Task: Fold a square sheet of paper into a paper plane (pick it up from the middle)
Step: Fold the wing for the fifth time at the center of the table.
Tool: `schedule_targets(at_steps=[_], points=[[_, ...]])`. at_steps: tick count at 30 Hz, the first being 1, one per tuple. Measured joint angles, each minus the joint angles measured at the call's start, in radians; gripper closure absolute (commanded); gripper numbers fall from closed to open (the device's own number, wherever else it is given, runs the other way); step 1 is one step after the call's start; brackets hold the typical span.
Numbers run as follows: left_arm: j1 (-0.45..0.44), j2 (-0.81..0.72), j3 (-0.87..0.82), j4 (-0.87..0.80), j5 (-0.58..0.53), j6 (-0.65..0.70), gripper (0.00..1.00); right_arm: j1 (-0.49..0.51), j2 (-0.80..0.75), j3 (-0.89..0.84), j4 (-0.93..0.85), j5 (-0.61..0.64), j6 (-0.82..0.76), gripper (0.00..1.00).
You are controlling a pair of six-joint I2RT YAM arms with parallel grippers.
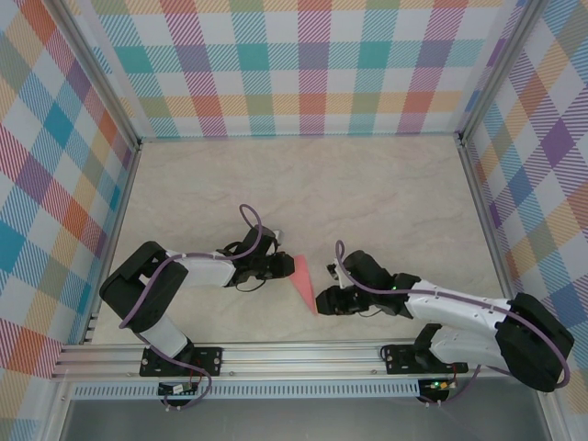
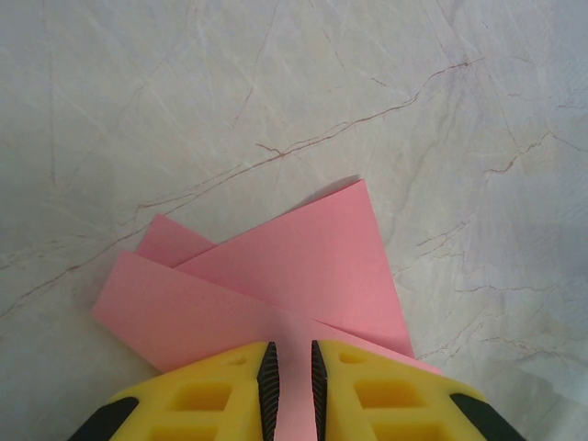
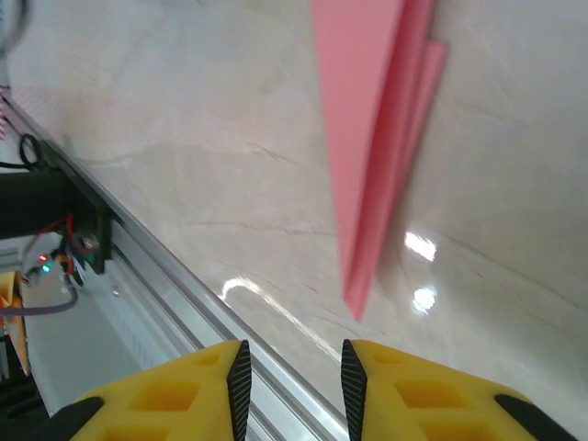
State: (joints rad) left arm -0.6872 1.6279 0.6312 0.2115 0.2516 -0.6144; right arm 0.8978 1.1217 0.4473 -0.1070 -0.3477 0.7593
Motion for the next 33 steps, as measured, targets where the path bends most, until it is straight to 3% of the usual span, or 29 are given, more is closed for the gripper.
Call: schedule_targets(at_steps=[10,13,19,27,33], points=[[0.0,0.0,0.0,0.0,0.0,0.0,0.79,0.0,0.352,0.058,0.208,-0.105,0.021,0.76],[0.0,0.0,0.0,0.0,0.0,0.0,0.79,-0.002,0.385,0.024,0.269,-0.125,0.029,0.76],[0.0,0.0,0.0,-0.002,-0.002,0.0,0.79,0.0,0.328,-0.042,0.314,-0.126,0.028,0.74],[-0.001,-0.006,0.0,-0.006,-0.003,0.001,0.78,0.006,0.194,-0.064,0.151,-0.096,0.016,0.69],[-0.011,-0.013,0.006,-0.023,-0.009,0.011,0.71,0.007,-0.065,-0.064,-0.005,0.087,0.014,0.5]])
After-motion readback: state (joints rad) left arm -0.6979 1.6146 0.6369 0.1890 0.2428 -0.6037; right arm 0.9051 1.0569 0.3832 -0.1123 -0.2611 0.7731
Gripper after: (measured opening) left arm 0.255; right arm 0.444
